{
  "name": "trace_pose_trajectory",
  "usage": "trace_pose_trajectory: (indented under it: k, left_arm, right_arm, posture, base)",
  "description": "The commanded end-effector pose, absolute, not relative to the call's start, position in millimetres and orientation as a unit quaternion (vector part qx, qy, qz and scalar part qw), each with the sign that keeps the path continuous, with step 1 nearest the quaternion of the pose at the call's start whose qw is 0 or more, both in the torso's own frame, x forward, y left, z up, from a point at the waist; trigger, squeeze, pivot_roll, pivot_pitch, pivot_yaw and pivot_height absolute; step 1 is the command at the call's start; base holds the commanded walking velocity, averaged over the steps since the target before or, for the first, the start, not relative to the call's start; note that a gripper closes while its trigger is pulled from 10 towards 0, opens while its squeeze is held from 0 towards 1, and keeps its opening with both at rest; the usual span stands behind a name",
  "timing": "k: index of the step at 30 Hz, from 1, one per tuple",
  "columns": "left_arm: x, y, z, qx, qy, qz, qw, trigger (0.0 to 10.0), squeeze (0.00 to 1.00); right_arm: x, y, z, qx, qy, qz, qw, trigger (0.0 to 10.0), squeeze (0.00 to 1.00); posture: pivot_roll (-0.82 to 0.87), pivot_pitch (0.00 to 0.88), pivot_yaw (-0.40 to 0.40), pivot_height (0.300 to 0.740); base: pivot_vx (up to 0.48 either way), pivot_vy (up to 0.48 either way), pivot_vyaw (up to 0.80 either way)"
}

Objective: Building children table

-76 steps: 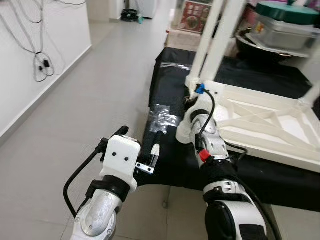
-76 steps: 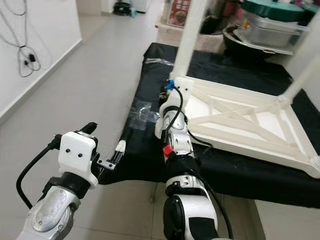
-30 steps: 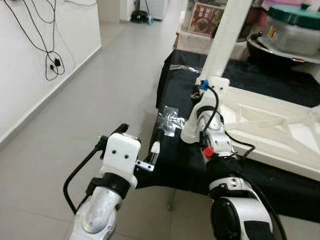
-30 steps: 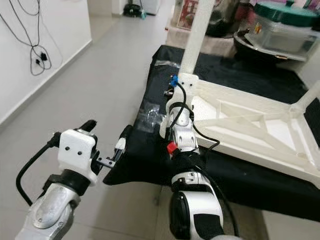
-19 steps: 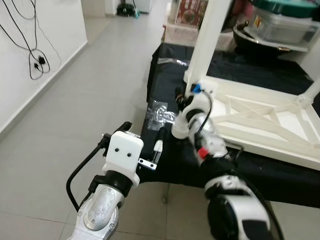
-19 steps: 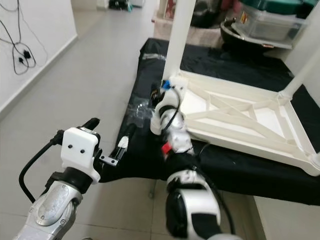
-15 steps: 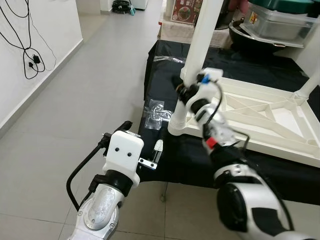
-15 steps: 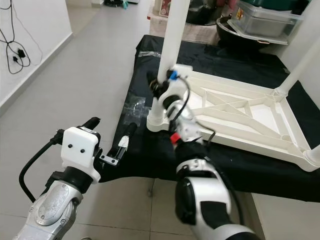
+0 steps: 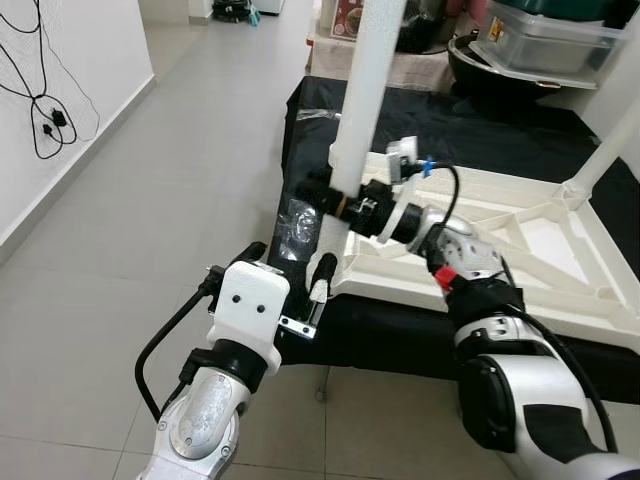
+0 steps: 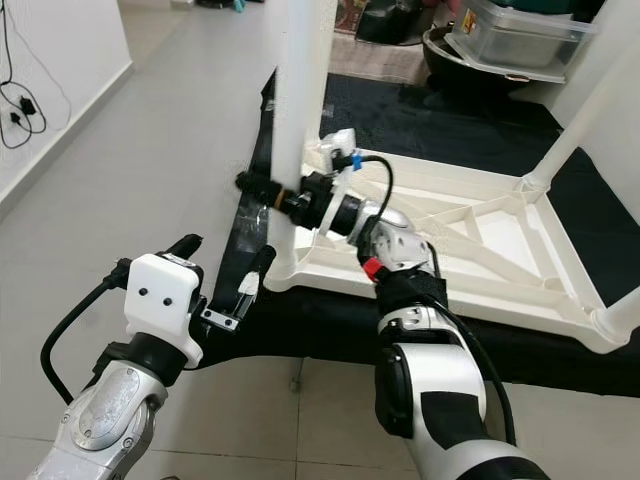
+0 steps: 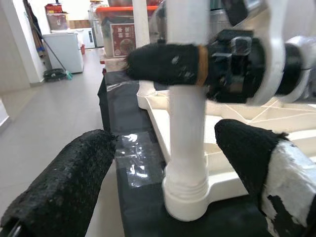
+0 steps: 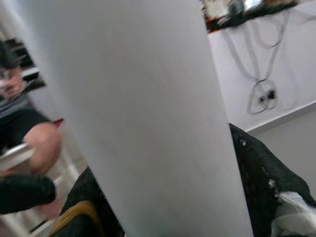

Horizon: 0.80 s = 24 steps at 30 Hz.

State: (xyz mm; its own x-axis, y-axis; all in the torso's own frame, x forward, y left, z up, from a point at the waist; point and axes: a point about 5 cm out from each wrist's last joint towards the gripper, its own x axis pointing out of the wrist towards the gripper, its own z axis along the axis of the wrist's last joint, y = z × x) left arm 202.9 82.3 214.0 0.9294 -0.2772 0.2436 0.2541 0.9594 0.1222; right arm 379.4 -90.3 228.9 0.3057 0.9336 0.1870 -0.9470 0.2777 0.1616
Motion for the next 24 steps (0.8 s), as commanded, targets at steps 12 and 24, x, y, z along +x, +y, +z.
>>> trace_pose_trajectory:
  k: [12, 24]
  left_arm:
    - [202.8, 79.6, 212.3, 0.044, -0.128, -0.134, 0.982, 10.0, 0.0]
    - [204.3, 78.1, 211.2, 0.044, -0.127, -0.138, 0.981, 10.0, 0.0]
  right_arm:
    - [403.5, -87.1, 230.5, 0.071, -0.044, 0.362, 0.928, 0.0, 0.0]
    - [393.8, -126.1, 196.2, 0.093, 0.002, -0.094, 0.991, 0.0, 0.0]
  posture:
    - [0.14, 0.072, -0.131, 0.74]
    - [0.14, 0.081, -0.131, 0.74]
  base:
    - [0.0, 0.0, 0.0]
    - [0.0, 0.0, 0.0]
